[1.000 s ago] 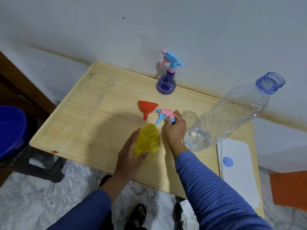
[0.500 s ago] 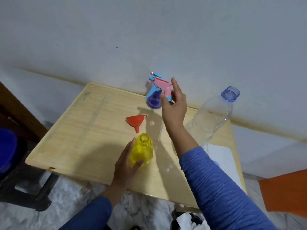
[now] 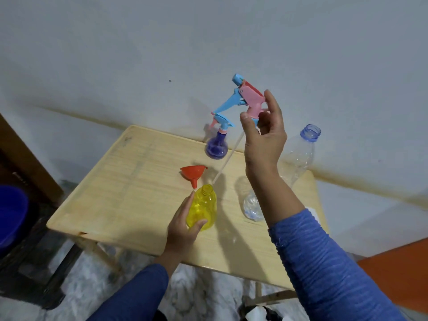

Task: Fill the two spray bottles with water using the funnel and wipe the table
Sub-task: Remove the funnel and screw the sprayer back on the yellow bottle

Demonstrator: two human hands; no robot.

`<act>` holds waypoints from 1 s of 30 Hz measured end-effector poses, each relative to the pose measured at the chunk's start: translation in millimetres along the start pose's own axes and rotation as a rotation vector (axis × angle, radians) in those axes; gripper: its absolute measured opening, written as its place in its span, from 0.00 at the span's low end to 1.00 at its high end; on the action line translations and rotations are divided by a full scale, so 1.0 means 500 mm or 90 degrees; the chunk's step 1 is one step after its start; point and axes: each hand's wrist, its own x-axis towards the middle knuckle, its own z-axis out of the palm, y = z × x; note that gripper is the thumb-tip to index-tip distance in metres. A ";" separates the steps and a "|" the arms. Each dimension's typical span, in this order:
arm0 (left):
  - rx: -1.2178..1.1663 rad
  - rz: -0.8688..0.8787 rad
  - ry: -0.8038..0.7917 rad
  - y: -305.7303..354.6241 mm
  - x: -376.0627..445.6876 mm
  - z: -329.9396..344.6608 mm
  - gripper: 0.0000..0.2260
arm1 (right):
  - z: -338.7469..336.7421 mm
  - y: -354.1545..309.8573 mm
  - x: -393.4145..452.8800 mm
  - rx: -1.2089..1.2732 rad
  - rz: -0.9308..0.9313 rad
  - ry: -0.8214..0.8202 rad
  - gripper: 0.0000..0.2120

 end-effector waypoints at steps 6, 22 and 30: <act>-0.004 0.010 0.014 -0.003 0.000 0.001 0.33 | 0.007 0.038 -0.055 -0.004 0.011 -0.041 0.24; 0.013 0.050 0.025 -0.016 0.002 0.009 0.34 | -0.026 0.186 -0.207 -0.099 0.080 -0.218 0.34; 0.015 0.046 0.030 -0.022 0.003 0.013 0.33 | -0.017 0.198 -0.205 -0.167 0.025 -0.247 0.29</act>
